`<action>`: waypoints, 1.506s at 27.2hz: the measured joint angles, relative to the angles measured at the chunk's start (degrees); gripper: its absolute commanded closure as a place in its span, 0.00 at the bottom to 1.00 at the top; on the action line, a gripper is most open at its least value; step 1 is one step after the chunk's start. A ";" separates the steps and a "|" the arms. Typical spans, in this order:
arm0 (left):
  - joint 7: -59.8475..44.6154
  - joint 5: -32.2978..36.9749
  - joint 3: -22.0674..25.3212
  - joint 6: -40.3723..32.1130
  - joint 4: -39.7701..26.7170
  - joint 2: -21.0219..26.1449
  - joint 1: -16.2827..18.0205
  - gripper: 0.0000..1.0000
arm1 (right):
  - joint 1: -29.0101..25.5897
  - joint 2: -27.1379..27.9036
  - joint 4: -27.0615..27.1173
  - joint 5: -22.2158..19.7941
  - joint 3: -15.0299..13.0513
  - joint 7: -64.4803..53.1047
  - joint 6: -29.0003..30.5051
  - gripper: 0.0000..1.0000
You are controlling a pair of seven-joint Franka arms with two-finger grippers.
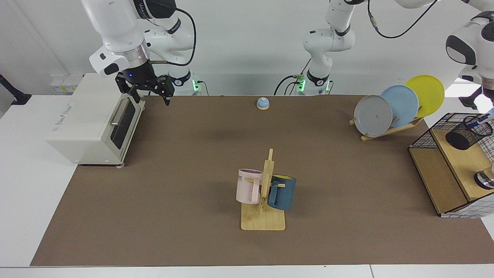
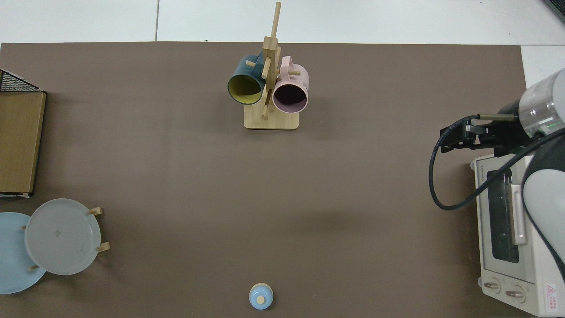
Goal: Put markers into pen holder
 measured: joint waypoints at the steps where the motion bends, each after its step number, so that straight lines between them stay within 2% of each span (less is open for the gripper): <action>1: -0.11 0.00 0.12 0.30 -0.14 0.16 0.00 1.00 | 0.00 0.00 0.00 0.00 0.00 0.00 0.00 0.00; 27: -1.14 -0.01 1.50 5.07 -4.18 2.42 0.02 1.00 | 0.00 0.00 0.00 0.00 0.00 0.00 0.00 0.00; 41: -2.13 -0.06 1.65 5.28 -4.83 2.48 0.02 1.00 | 0.00 0.00 0.00 0.00 0.00 0.00 0.00 0.00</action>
